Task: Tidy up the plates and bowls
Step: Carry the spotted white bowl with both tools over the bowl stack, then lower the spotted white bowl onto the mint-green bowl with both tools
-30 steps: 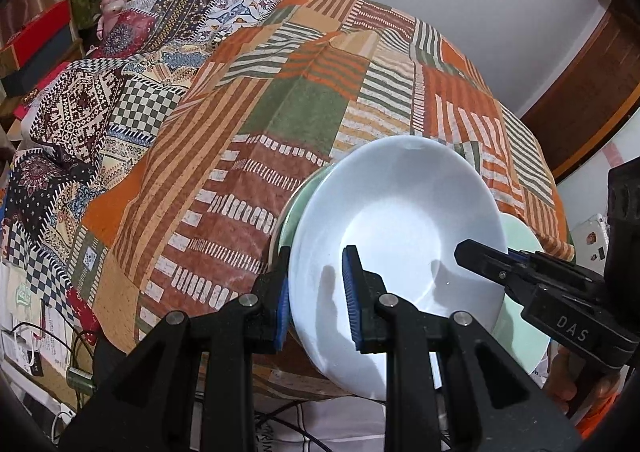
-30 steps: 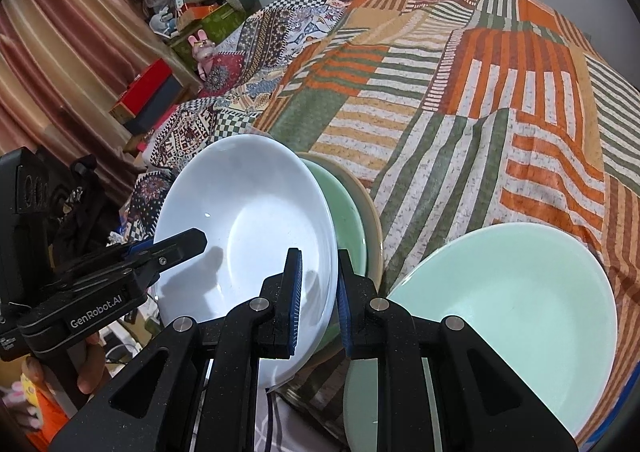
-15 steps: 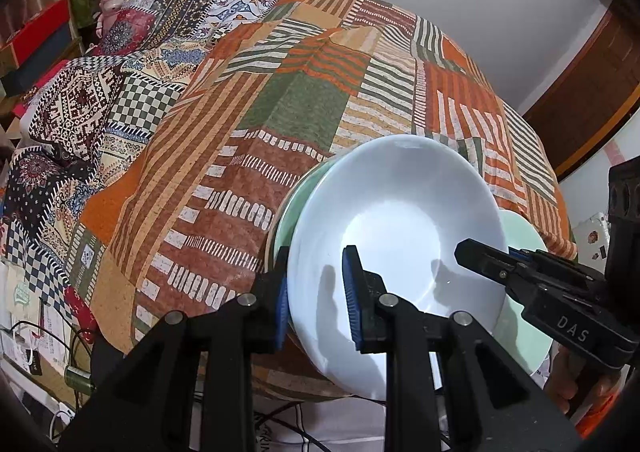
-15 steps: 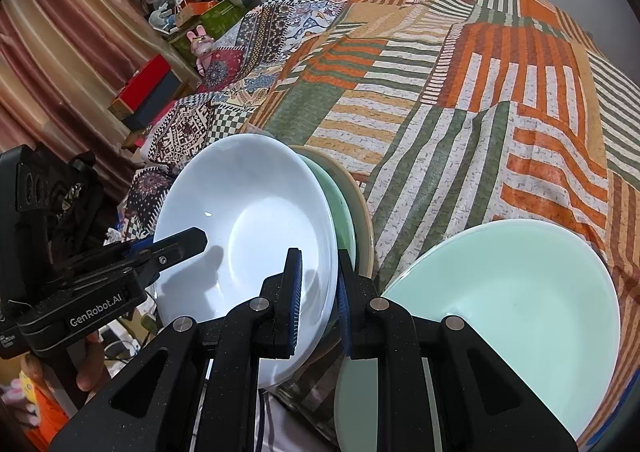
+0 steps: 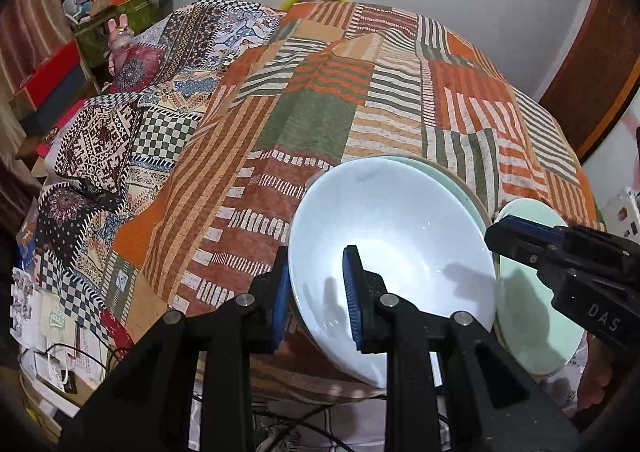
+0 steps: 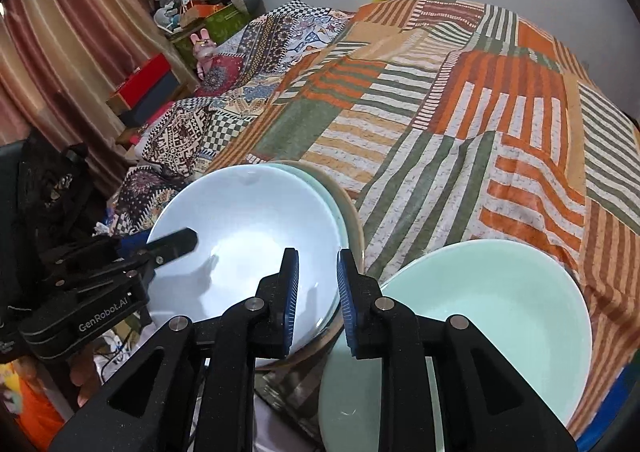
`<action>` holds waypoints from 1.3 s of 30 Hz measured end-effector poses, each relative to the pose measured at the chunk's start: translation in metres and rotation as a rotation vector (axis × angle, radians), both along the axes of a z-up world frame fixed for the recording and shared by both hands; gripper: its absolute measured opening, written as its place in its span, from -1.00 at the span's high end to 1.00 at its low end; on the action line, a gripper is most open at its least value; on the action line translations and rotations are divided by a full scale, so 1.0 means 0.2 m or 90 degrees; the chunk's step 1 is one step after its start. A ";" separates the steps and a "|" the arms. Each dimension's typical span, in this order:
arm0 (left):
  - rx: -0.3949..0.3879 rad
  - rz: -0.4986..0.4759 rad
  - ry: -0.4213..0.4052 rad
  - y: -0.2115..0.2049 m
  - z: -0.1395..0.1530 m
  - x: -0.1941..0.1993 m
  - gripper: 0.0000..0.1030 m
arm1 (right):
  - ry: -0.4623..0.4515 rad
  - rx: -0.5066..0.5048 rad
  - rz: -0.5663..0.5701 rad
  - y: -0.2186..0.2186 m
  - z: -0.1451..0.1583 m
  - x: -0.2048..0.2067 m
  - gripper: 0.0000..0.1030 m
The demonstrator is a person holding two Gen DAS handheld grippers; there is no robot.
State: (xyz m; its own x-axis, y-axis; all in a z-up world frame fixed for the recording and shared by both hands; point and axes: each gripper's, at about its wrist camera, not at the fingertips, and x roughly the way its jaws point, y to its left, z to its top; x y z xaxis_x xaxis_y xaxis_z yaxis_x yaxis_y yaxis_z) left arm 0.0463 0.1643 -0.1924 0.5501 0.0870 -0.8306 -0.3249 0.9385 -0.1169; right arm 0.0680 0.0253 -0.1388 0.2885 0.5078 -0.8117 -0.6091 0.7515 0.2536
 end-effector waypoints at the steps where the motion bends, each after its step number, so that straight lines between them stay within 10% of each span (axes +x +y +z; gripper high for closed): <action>1: -0.004 0.000 0.001 0.00 0.00 0.00 0.54 | 0.003 0.002 0.000 0.00 0.00 0.00 0.62; 15: -0.051 0.009 -0.065 0.04 0.11 -0.09 0.16 | 0.002 0.021 -0.021 -0.07 0.04 -0.01 0.28; 39: -0.161 0.005 0.025 0.10 -0.23 -0.01 0.15 | 0.050 0.007 -0.014 -0.01 -0.10 0.06 0.14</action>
State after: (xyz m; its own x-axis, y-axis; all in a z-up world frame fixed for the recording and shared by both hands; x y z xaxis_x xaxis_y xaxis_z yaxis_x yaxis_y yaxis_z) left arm 0.0439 0.1839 -0.2393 0.5176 -0.1215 -0.8470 -0.3407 0.8787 -0.3343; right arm 0.0800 0.0240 -0.1585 0.2358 0.5106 -0.8268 -0.5702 0.7617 0.3078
